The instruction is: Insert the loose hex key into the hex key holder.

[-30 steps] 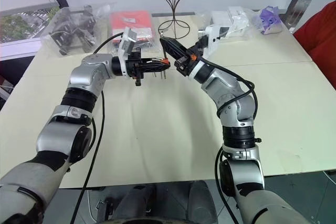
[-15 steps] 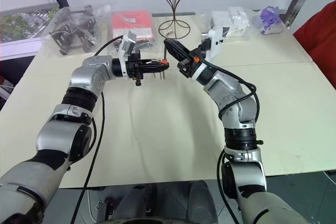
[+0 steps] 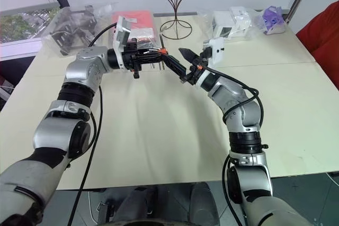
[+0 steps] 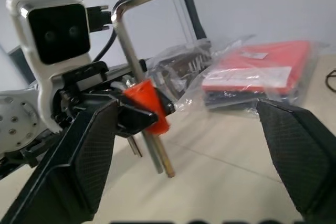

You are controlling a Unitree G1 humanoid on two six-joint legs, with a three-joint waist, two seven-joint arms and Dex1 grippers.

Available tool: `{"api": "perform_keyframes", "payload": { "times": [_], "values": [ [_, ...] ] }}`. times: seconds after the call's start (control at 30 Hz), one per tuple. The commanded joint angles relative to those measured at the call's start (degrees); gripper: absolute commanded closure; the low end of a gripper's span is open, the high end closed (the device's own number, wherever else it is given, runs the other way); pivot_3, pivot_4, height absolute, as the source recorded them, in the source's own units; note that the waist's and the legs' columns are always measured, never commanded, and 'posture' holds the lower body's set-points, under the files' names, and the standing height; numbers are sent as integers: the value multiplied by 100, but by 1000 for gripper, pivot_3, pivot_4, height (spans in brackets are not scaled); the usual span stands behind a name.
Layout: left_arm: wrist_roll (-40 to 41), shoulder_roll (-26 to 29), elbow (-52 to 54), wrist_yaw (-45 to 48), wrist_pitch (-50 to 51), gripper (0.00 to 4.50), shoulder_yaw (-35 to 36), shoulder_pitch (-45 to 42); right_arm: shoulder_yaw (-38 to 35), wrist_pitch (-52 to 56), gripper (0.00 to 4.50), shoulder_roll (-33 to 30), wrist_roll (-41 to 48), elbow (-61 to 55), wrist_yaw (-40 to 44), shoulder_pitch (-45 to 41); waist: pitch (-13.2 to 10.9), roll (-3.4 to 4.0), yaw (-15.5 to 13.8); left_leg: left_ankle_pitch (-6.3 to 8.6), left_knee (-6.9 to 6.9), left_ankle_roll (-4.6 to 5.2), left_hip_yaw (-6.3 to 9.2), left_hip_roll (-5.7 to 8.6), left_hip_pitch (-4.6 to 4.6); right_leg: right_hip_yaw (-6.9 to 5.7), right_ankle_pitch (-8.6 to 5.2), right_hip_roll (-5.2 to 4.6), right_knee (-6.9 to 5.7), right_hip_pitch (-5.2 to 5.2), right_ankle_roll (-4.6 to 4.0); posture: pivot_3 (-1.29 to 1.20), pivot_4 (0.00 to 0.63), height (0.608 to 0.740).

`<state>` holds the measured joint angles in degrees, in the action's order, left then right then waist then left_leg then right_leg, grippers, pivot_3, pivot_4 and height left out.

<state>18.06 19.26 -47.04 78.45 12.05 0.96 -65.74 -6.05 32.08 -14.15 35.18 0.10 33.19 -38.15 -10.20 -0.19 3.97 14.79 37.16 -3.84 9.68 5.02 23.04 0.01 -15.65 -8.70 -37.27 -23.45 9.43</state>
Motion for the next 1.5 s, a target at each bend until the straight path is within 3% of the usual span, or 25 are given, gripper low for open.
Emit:
{"api": "perform_keyframes", "payload": {
  "times": [0.03,0.3,0.67,0.77,1.0,1.2,1.33,1.47,1.5],
  "values": [
    [-53,96,204,105,-63,4500,-50,92,-94,208,58,-286,273,-502,303,68,0,0,-2,0,0,0,0,0,0,0,0,0,0,0,0,0,150,740],
    [-123,124,442,224,24,4500,-197,430,-157,844,58,-560,861,-984,435,113,0,0,1,0,1,1,0,0,0,0,0,0,0,0,0,0,150,740],
    [-179,26,884,228,-121,4500,-378,556,135,1077,58,-217,921,-901,352,62,0,0,-2,0,2,1,1,0,1,0,0,0,0,0,0,0,150,740],
    [-153,15,966,227,-64,4500,-382,581,165,968,780,-121,816,-756,326,-9,0,0,-1,0,2,1,1,0,1,0,0,0,0,0,0,0,150,740],
    [-96,43,984,182,66,4500,-313,602,141,832,4473,-76,660,-570,340,-138,0,0,-4,0,3,1,2,0,2,0,0,-1,0,0,0,0,150,740],
    [-84,54,966,143,78,4500,-296,609,164,801,4473,-127,540,-566,386,-119,0,0,0,0,2,1,1,0,1,0,0,0,0,0,0,0,150,740],
    [-78,52,949,119,63,4500,-305,609,177,732,2734,-151,453,-534,426,-109,0,0,-3,0,3,1,1,0,1,0,0,0,0,0,0,0,150,740],
    [-57,52,977,95,83,4500,-306,620,364,931,710,-414,447,-639,728,-88,0,0,-8,0,3,1,1,0,2,0,0,0,0,0,0,0,150,740],
    [-55,53,978,91,84,4500,-304,621,350,1054,710,-459,548,-668,778,-79,0,0,-7,0,3,1,1,0,2,0,0,0,0,0,0,0,150,740]
  ]
}}
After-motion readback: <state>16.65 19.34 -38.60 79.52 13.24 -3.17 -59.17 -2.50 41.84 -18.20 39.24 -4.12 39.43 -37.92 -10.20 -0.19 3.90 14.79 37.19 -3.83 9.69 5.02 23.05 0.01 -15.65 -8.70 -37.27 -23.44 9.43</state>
